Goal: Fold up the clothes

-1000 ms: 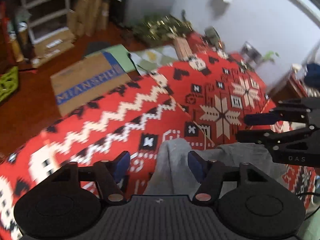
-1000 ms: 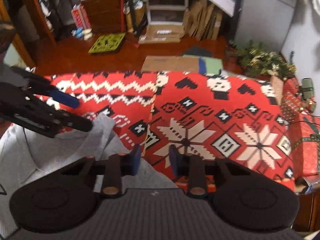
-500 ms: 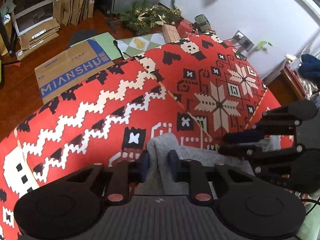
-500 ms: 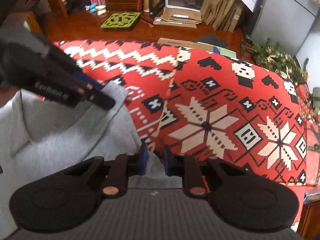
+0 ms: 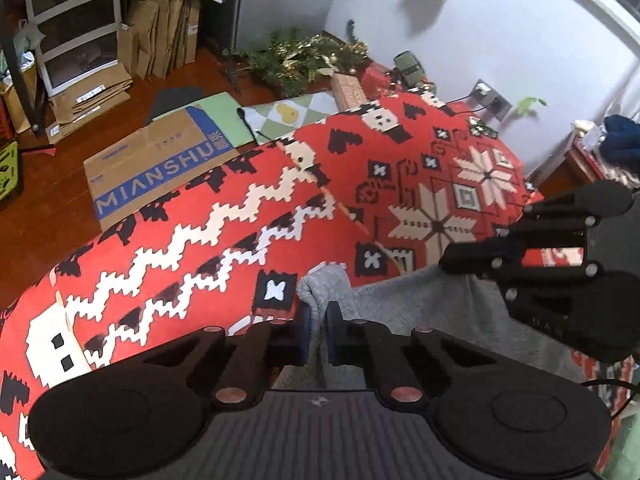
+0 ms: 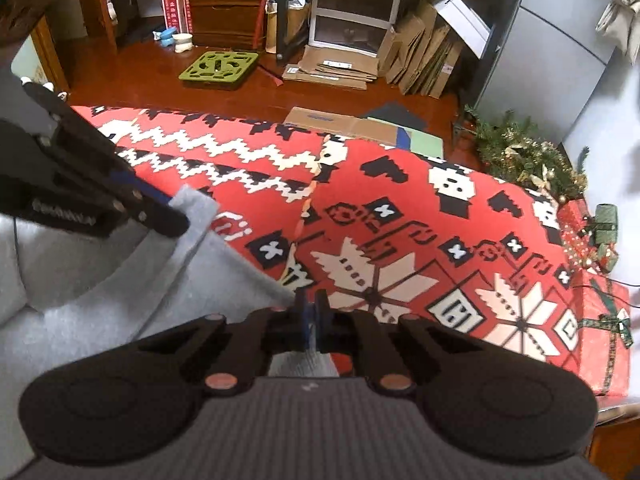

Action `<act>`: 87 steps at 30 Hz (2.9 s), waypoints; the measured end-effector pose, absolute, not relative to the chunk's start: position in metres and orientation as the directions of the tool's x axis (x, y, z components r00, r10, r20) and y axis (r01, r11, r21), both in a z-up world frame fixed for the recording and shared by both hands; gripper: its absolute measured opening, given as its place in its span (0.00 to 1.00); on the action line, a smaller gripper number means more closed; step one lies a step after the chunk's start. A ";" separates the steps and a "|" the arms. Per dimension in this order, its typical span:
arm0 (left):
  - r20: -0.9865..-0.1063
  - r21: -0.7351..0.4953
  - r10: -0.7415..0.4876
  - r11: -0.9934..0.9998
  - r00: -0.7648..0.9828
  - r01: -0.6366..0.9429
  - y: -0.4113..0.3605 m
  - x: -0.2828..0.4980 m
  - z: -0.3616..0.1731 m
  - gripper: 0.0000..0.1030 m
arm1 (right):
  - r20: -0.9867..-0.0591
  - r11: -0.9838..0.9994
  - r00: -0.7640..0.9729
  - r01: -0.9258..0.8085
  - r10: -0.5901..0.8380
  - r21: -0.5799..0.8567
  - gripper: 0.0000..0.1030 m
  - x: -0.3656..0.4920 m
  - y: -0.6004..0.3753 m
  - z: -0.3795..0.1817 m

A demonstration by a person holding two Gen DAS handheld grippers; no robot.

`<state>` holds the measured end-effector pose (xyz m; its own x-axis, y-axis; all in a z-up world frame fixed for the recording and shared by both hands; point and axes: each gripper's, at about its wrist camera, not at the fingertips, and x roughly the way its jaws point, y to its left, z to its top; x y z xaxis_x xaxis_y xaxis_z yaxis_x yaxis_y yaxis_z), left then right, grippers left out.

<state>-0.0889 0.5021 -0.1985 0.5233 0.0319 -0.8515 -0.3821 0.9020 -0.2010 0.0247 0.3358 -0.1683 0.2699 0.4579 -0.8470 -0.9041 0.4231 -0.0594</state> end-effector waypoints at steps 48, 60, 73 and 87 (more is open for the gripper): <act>-0.886 -0.133 0.275 0.622 0.374 -0.772 0.481 -0.417 -0.187 0.43 | -0.891 -0.175 -0.125 -0.983 0.437 0.052 0.17 -0.184 0.584 -0.161; -0.883 -0.148 0.271 0.612 0.382 -0.777 0.496 -0.415 -0.197 0.43 | -0.918 -0.254 -0.173 -0.964 0.356 0.083 0.33 -0.196 0.560 -0.169; -0.883 -0.138 0.286 0.602 0.373 -0.786 0.502 -0.415 -0.200 0.43 | -0.848 -0.080 -0.111 -0.994 0.519 0.081 0.06 -0.163 0.567 -0.166; -0.894 -0.139 0.288 0.552 0.344 -0.822 0.493 -0.426 -0.186 0.43 | -0.818 -0.006 -0.124 -0.989 0.561 0.146 0.23 -0.161 0.538 -0.141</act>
